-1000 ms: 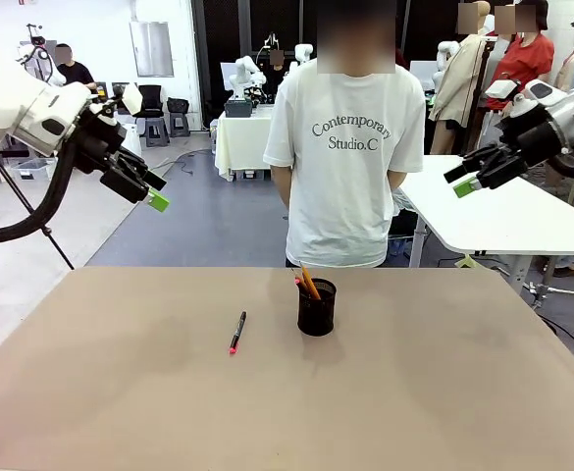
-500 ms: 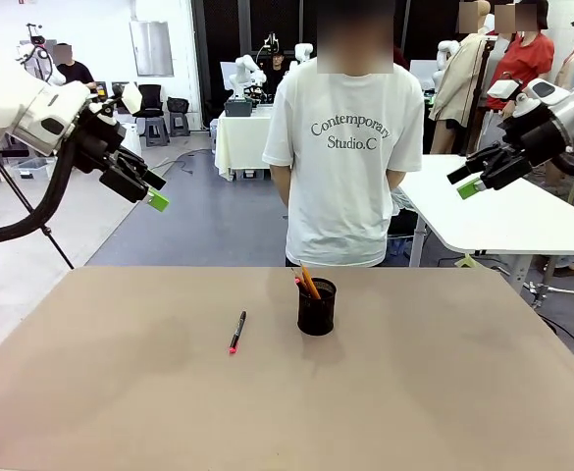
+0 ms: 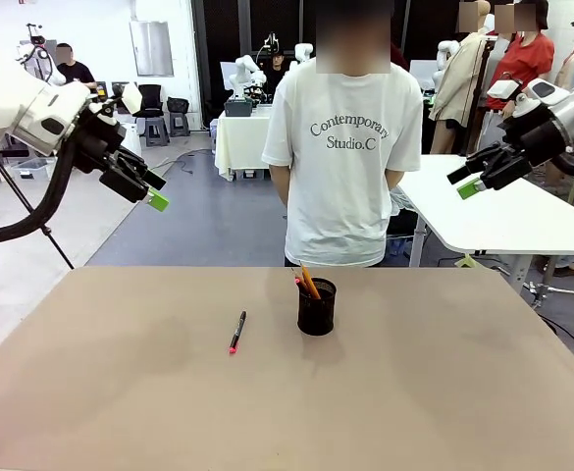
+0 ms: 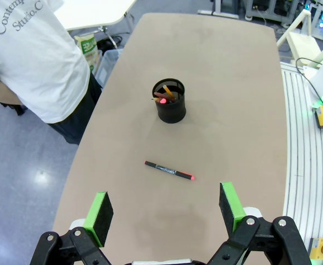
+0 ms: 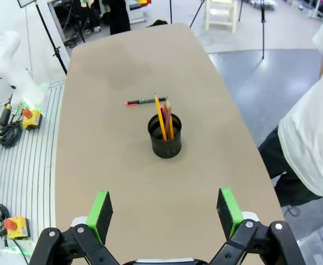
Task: Place the pens into the pen holder.
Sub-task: Pick up a writing instrument from the table and place it into the Pen holder.
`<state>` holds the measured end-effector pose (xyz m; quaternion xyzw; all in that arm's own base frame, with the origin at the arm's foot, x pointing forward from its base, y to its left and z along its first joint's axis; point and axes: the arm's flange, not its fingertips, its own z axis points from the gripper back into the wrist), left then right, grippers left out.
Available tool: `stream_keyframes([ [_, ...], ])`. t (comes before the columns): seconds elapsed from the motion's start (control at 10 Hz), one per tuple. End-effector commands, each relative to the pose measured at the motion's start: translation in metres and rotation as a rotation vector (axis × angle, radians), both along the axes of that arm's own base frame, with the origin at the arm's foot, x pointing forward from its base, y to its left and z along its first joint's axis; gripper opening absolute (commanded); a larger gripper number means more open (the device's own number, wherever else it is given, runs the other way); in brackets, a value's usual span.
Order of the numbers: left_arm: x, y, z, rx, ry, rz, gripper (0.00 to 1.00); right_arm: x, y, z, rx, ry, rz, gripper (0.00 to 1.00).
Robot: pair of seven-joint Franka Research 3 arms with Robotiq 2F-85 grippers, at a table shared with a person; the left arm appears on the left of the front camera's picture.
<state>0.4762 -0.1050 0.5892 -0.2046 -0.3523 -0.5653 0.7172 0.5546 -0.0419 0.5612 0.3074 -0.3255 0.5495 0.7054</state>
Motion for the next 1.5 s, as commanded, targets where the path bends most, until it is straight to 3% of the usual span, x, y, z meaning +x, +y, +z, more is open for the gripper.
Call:
stream_keyframes([
  [0.0,-0.001,0.001,0.002,0.005,0.002,0.009,1.0,0.0,0.0,0.001,0.0,-0.001,-0.001,1.0],
  [1.2,0.0,0.0,0.0,0.0,0.0,0.0,1.0,0.0,0.0,0.001,0.0,-0.001,-0.001,1.0],
  [1.3,0.001,-0.019,-0.012,0.024,0.089,0.045,1.0,0.0,0.0,0.001,0.0,-0.001,-0.001,1.0],
  [1.4,0.008,-0.035,-0.024,0.066,0.109,0.109,1.0,0.0,0.0,0.001,0.0,-0.001,-0.001,1.0],
])
